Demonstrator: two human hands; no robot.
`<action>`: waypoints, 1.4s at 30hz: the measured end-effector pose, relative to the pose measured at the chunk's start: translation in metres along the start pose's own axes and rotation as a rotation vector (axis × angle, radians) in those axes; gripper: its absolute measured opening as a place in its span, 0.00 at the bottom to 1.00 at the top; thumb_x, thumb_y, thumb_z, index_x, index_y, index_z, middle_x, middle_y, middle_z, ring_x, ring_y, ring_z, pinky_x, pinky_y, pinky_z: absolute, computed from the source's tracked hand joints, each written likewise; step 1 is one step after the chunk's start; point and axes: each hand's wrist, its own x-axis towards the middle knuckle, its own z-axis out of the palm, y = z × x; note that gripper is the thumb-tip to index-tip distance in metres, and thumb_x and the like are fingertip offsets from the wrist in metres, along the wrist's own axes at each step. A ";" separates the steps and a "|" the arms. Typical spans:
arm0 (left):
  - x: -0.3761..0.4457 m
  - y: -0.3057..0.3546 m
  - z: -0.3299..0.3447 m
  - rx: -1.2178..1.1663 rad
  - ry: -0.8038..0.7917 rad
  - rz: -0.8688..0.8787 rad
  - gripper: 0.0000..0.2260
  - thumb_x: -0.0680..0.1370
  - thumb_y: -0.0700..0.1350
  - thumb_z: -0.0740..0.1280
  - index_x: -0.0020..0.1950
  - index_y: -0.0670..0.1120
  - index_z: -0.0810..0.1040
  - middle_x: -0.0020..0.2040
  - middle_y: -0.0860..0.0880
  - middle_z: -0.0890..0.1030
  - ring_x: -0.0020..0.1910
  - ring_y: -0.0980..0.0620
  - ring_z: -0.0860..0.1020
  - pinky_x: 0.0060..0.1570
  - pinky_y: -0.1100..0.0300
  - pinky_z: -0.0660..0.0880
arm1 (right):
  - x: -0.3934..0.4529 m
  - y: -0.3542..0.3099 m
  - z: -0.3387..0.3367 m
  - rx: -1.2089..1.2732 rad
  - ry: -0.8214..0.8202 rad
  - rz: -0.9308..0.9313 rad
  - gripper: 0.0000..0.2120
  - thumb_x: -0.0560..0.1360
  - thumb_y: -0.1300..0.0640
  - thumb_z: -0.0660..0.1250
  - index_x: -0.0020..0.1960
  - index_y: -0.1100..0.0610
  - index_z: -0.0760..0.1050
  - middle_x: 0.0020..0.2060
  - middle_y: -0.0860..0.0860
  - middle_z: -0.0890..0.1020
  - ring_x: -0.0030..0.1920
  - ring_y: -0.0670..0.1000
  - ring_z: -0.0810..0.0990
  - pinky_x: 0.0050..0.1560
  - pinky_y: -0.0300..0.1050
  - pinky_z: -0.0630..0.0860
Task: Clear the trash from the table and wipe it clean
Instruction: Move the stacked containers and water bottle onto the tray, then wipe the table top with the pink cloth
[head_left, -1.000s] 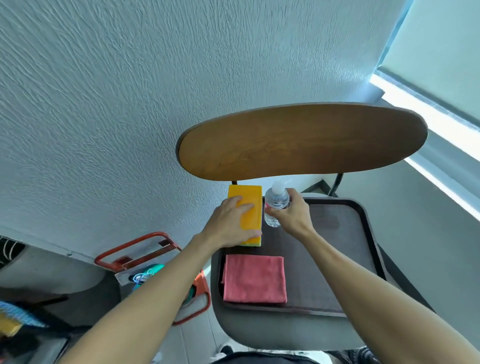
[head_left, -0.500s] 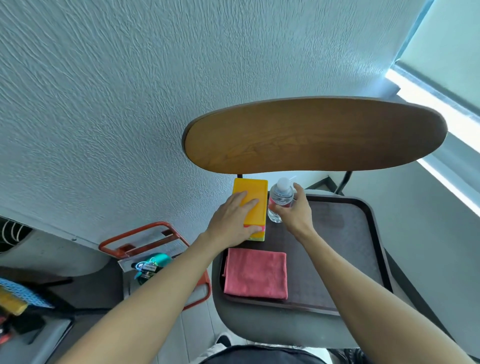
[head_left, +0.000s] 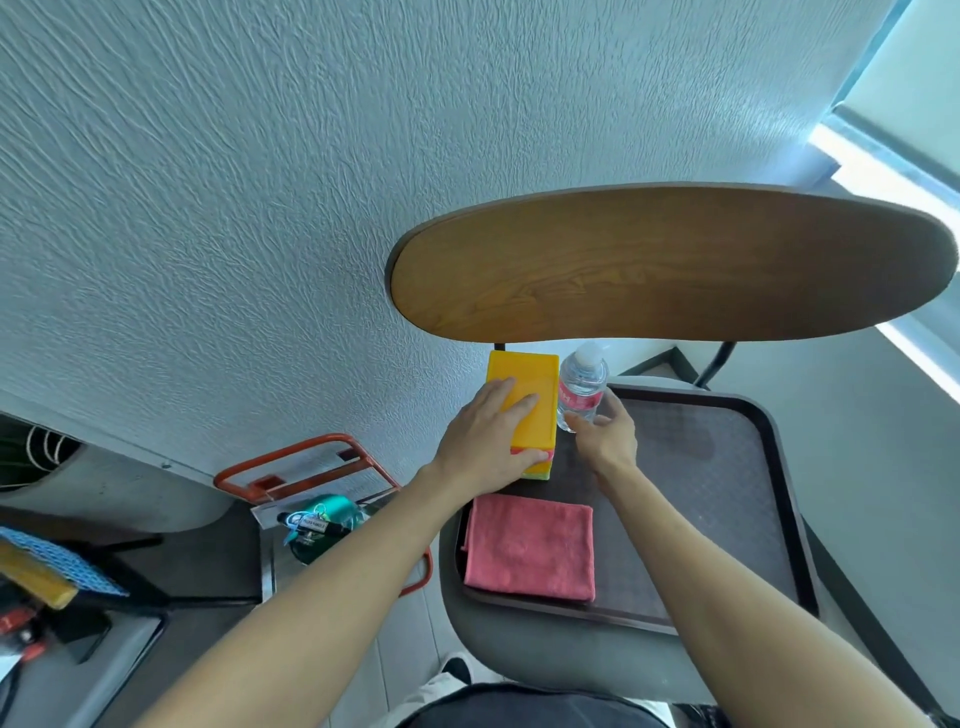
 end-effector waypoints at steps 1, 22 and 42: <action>0.000 0.000 0.000 -0.003 -0.002 0.002 0.36 0.75 0.63 0.66 0.79 0.52 0.58 0.80 0.47 0.53 0.79 0.48 0.50 0.74 0.49 0.55 | 0.002 0.000 0.001 0.003 -0.002 0.004 0.26 0.74 0.56 0.71 0.70 0.45 0.71 0.48 0.50 0.83 0.52 0.52 0.81 0.53 0.48 0.76; -0.061 -0.040 0.063 -0.234 -0.130 -0.387 0.32 0.73 0.61 0.69 0.73 0.47 0.70 0.66 0.45 0.70 0.70 0.47 0.65 0.66 0.53 0.66 | -0.069 0.069 -0.025 -0.589 -0.187 0.150 0.26 0.70 0.45 0.73 0.63 0.55 0.72 0.54 0.50 0.79 0.54 0.52 0.78 0.52 0.45 0.73; -0.070 -0.024 0.045 -0.596 -0.161 -0.189 0.06 0.75 0.49 0.71 0.49 0.49 0.80 0.48 0.50 0.84 0.50 0.48 0.81 0.54 0.50 0.77 | -0.138 0.047 -0.043 -0.094 0.003 0.205 0.07 0.72 0.61 0.72 0.50 0.59 0.81 0.38 0.52 0.82 0.36 0.49 0.79 0.31 0.39 0.75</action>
